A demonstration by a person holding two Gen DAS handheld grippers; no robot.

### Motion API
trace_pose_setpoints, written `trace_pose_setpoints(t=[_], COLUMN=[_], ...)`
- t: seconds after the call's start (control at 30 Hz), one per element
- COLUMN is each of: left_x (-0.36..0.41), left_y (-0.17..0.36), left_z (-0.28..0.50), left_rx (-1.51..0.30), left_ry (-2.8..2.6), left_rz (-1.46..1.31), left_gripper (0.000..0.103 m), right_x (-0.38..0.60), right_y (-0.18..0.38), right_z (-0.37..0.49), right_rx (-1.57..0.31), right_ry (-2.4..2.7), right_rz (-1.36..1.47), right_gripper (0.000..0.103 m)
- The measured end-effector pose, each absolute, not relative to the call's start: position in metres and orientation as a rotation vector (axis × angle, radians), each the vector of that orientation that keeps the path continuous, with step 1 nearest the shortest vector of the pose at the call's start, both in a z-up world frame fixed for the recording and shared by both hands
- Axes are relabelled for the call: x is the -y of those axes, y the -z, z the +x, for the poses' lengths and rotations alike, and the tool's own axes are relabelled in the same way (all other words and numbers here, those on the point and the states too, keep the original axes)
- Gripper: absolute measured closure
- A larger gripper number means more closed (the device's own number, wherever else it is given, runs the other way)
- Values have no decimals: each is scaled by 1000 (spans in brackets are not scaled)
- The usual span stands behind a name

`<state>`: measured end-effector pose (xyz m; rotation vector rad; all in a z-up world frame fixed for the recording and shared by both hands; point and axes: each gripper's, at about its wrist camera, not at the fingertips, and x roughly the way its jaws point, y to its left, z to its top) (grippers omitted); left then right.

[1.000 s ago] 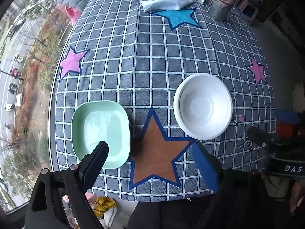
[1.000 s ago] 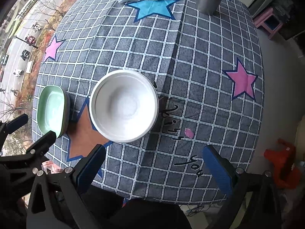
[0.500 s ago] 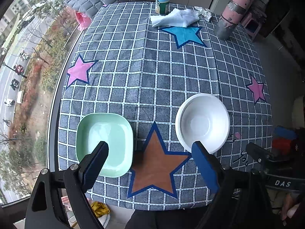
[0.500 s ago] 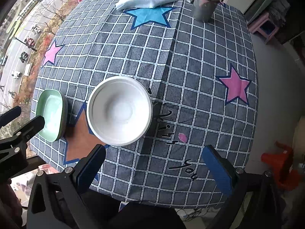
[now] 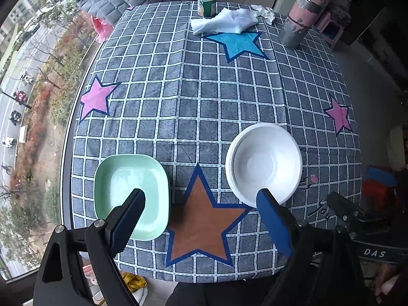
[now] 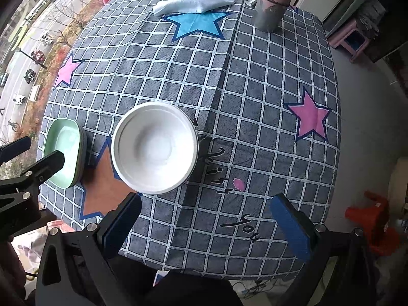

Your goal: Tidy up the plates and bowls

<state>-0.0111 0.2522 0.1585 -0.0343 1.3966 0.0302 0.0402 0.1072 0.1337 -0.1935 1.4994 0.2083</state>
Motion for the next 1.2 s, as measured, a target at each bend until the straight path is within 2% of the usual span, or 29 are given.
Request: trace_pose_setpoints(t=[0.23,0.83,1.0,1.1,1.2], left_x=[-247,-216,-222,-226,-228], left_y=[-152,-94,-83,-76,-71], left_z=[-8,30,40,45,47], left_rx=[-1405,-1513,-1540,-1554,-1567], left_ry=[-11,-18,0,-21,-26], left_rz=[-41,-46,-110,-106,-98], left_gripper=[12,12,16,22,22], right_x=[-109,-134,-130,-123,-117], right_y=[-133,-98,-93,-87,-78], right_z=[42,51,58,64,70], right_rx=[-1474,-1435,-1430,-1453,-1486], right_ry=[-232,-332,-340,-330,-311], right_rz=[-213,-386,-371,-329,-302], right_gripper=[0,0,0,11,13])
